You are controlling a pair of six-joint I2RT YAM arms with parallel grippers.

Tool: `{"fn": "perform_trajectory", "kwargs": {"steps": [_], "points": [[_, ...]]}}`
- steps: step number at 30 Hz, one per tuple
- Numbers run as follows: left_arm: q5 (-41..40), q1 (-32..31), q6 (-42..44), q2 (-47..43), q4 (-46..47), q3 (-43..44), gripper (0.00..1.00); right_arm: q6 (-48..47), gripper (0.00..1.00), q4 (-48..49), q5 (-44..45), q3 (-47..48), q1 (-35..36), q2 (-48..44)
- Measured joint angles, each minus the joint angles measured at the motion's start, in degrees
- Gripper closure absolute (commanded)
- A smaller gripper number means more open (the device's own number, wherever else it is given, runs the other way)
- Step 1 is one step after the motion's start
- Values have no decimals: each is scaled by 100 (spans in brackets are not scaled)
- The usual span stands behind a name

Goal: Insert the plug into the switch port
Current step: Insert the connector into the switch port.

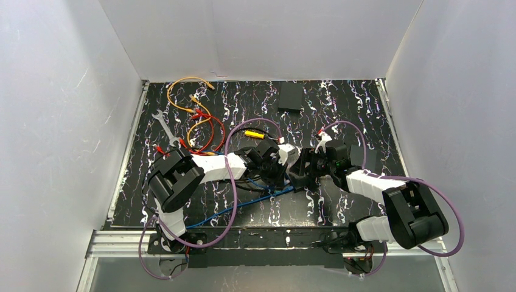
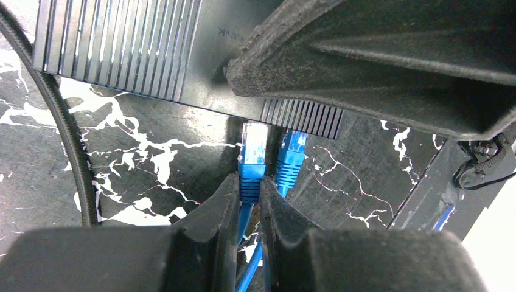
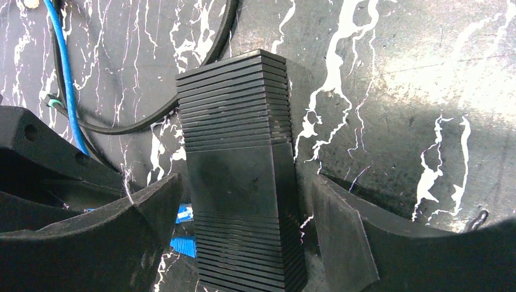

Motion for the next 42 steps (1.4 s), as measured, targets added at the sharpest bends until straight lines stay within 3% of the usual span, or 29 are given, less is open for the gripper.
{"fn": "perform_trajectory", "kwargs": {"steps": [24,42], "points": [[149,-85,-74,87,22,31,100,79,15,0,0,0,0,0],[-407,-111,-334,72,140,-2,100,92,15,4,2,-4,0,0]]}}
